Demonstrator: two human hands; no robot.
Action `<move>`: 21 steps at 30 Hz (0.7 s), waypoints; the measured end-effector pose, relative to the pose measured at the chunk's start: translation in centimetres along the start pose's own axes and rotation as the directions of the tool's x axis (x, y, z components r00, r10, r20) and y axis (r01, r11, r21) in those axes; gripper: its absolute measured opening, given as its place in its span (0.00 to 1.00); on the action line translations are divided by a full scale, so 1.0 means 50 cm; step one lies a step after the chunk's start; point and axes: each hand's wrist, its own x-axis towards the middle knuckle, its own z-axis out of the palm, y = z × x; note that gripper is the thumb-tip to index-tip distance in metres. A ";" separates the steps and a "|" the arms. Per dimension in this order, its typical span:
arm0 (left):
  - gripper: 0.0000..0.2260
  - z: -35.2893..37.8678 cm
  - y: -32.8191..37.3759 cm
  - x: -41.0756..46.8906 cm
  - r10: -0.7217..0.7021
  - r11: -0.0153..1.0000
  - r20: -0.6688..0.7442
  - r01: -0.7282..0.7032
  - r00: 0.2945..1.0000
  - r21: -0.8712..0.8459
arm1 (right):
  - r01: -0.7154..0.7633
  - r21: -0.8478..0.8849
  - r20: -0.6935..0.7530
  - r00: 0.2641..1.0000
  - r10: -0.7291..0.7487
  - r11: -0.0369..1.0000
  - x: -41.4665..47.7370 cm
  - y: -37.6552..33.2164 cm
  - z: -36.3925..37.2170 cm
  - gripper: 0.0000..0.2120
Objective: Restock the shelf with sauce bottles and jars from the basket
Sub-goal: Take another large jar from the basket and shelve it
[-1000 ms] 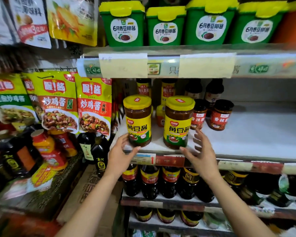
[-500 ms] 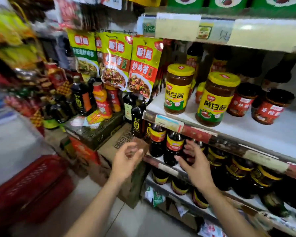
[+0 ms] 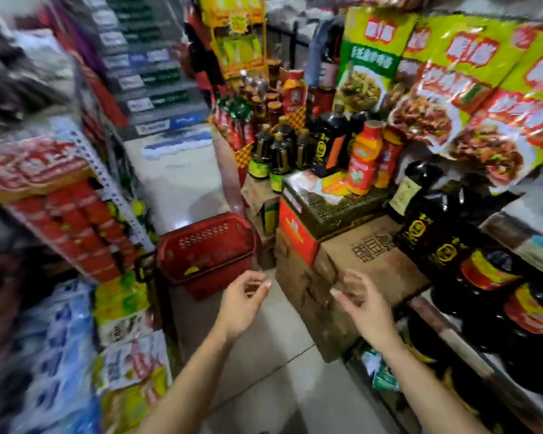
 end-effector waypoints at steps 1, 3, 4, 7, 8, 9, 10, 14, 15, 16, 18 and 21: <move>0.03 -0.034 -0.019 0.004 -0.009 1.000 -0.028 0.009 1.000 0.019 | -0.002 0.004 0.034 0.999 0.002 1.000 0.013 -0.008 0.035 0.20; 0.05 -0.099 -0.056 0.011 -0.035 0.998 -0.093 0.039 0.995 0.043 | -0.018 0.022 0.105 0.994 0.016 1.000 0.035 -0.022 0.104 0.20; 0.06 -0.122 -0.069 0.012 -0.057 0.997 -0.123 0.063 0.991 0.048 | -0.023 0.033 0.123 0.992 0.018 0.999 0.042 -0.028 0.128 0.19; 0.08 -0.193 -0.116 0.024 -0.132 0.988 -0.213 0.145 0.968 0.045 | -0.007 0.033 0.179 0.984 0.001 0.999 0.074 -0.043 0.217 0.19; 0.07 -0.203 -0.121 0.025 -0.145 0.986 -0.226 0.160 0.963 0.046 | -0.006 0.033 0.191 0.982 -0.001 0.999 0.079 -0.046 0.232 0.19; 0.06 -0.217 -0.130 0.028 -0.154 0.984 -0.239 0.170 0.959 0.048 | -0.008 0.033 0.209 0.978 0.000 0.999 0.088 -0.049 0.251 0.18; 0.03 -0.231 -0.141 0.034 -0.166 0.981 -0.251 0.184 0.954 0.052 | -0.013 0.029 0.233 0.972 0.006 0.999 0.099 -0.052 0.271 0.18; 0.04 -0.284 -0.177 0.079 -0.220 0.970 -0.289 0.240 0.932 0.037 | -0.013 -0.003 0.314 0.949 0.014 1.000 0.163 -0.054 0.342 0.18; 0.04 -0.294 -0.184 0.095 -0.221 0.969 -0.301 0.242 0.928 0.037 | -0.007 -0.014 0.328 0.945 0.012 1.000 0.182 -0.056 0.358 0.18; 0.03 -0.305 -0.191 0.114 -0.224 0.968 -0.317 0.247 0.921 0.033 | -0.006 -0.022 0.343 0.939 0.013 1.000 0.203 -0.059 0.375 0.18; 0.02 -0.326 -0.215 0.173 -0.252 0.962 -0.344 0.273 0.905 0.014 | -0.014 -0.047 0.380 0.924 0.031 0.999 0.266 -0.057 0.417 0.17; 0.02 -0.343 -0.230 0.221 -0.310 0.945 -0.325 0.327 0.894 -0.002 | -0.006 -0.061 0.416 0.909 0.031 0.998 0.322 -0.060 0.453 0.17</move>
